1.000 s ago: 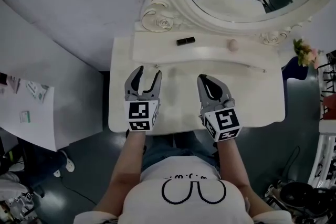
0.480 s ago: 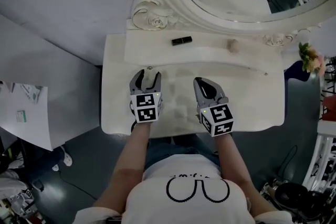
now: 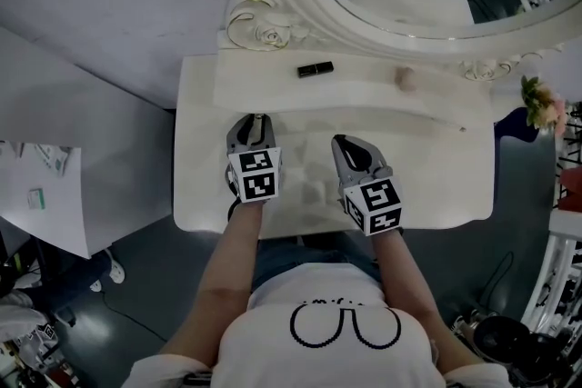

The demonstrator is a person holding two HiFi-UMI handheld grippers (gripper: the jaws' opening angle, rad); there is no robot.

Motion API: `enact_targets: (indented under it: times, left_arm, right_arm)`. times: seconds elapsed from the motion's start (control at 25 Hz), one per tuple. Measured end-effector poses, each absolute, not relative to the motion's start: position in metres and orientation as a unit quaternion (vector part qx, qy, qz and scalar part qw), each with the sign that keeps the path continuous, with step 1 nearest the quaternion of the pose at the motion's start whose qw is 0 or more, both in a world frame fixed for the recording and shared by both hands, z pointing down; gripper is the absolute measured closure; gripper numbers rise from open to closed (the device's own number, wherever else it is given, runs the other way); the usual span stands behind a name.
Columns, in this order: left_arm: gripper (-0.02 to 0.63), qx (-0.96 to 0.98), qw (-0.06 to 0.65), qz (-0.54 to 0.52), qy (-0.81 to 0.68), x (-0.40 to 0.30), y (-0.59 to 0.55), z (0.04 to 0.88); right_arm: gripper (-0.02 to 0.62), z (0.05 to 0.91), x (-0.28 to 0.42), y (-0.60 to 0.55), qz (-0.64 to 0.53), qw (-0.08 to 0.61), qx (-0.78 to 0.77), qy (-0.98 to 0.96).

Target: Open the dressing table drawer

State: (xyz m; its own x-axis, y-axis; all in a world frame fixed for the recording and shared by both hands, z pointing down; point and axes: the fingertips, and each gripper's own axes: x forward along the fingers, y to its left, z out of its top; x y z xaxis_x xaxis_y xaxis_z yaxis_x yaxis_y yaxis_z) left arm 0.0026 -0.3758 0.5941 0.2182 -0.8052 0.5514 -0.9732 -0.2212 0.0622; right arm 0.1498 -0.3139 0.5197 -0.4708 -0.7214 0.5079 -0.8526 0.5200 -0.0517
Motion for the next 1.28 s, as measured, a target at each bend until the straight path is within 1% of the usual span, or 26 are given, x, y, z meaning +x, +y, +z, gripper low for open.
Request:
enact_targets:
  times: [0.64,1.28]
  left_arm:
    - [0.514,0.754,0.222,0.213,-0.58,0.003,-0.337,0.595]
    - [0.514,0.759,0.224,0.211,-0.574,-0.002,-0.298,0.594]
  right_arm:
    - [0.598,0.518,0.132,-0.293,0.148,0.216,0.459,-0.849]
    - [0.598,0.518,0.122,-0.266,0.15,0.215,0.467,-0.844]
